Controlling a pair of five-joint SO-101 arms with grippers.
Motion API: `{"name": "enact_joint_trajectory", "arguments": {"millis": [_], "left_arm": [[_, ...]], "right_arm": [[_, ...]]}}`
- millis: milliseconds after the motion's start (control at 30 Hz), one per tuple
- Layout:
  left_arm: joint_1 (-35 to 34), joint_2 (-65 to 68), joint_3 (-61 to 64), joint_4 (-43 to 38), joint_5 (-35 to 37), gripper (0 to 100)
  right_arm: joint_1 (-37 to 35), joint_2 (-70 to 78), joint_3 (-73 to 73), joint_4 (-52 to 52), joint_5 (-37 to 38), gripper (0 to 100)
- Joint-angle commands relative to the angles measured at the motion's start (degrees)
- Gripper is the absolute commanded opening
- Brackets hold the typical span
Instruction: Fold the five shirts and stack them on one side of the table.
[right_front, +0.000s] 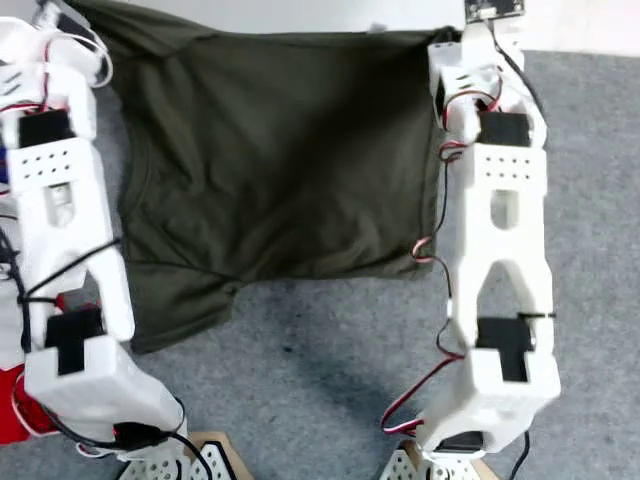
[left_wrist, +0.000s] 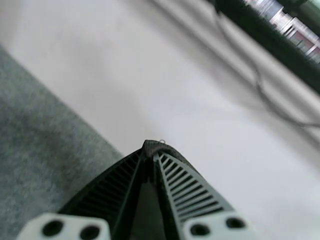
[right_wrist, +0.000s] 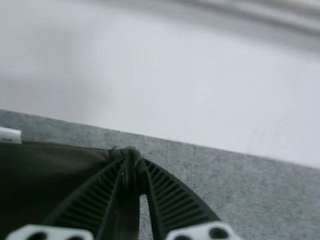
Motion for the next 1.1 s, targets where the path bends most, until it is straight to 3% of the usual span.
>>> {"name": "enact_joint_trajectory", "arguments": {"millis": [0,233,467,733,900,1067], "left_arm": [[1.63,0.84,-0.22,-1.67,-0.26,1],[2.77,1.89,-0.22,14.42,-0.18,1],[3.38,-0.92,-0.22,36.66,-0.26,1],[7.16,-10.68,-0.13,61.36,-7.56,1],[6.90,-11.74,0.13,70.15,-10.46,1],[6.81,-12.26,8.31,71.21,-13.63,1]], "right_arm": [[-0.04,1.54,-1.01,-2.95,0.62,0.7],[0.04,2.51,2.95,-0.57,-0.79,0.7],[0.04,2.42,3.91,7.78,-0.97,0.7],[-0.13,-2.59,6.46,15.96,-1.05,0.7],[-1.80,-11.91,14.99,18.77,-2.11,0.7],[-2.42,-20.97,26.59,18.68,-2.11,0.7]]}}
